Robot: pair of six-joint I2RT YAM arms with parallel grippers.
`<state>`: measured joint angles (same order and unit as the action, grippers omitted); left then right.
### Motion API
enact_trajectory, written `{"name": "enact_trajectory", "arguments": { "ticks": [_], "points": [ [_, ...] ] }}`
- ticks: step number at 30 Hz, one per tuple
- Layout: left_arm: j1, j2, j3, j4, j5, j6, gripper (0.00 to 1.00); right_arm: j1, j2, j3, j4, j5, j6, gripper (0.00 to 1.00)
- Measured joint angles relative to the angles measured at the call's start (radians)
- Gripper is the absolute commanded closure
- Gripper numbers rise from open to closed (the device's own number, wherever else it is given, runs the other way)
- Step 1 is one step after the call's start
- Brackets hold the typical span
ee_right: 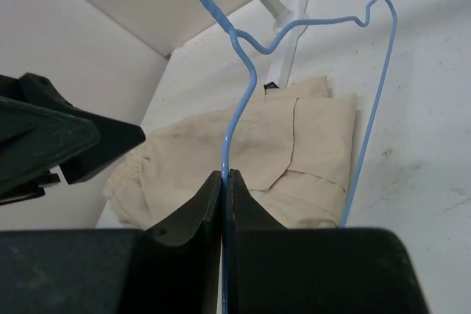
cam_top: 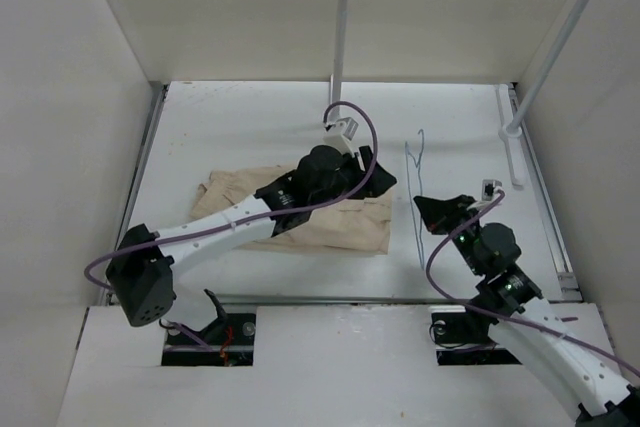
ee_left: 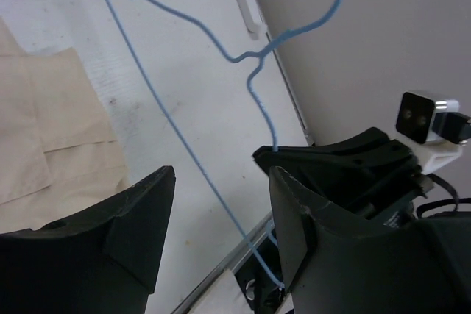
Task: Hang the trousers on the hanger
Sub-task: Place trousers on hanger
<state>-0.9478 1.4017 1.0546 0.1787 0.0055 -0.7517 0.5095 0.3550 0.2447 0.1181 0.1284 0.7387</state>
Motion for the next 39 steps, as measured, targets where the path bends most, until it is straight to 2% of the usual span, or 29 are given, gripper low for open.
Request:
{"name": "enact_trajectory", "arguments": {
  "ticks": [11, 18, 24, 30, 39],
  "points": [
    [-0.001, 0.112, 0.093, 0.011, 0.054, -0.018, 0.49, 0.166, 0.181, 0.003, 0.088, 0.055, -0.021, 0.95],
    [0.001, 0.121, 0.093, -0.005, 0.055, -0.018, 0.51, 0.18, 0.237, 0.014, 0.133, 0.08, -0.029, 0.95],
    [0.027, 0.156, 0.093, -0.001, 0.047, -0.016, 0.56, 0.222, 0.283, 0.023, 0.183, 0.083, -0.034, 0.95],
    [0.046, 0.202, 0.111, -0.017, 0.0, 0.023, 0.57, 0.238, 0.282, 0.034, 0.182, 0.082, -0.04, 0.94],
    [-0.006, 0.202, 0.185, -0.039, -0.128, 0.167, 0.6, 0.238, 0.244, 0.038, 0.164, 0.07, -0.04, 0.95]
  ]
}}
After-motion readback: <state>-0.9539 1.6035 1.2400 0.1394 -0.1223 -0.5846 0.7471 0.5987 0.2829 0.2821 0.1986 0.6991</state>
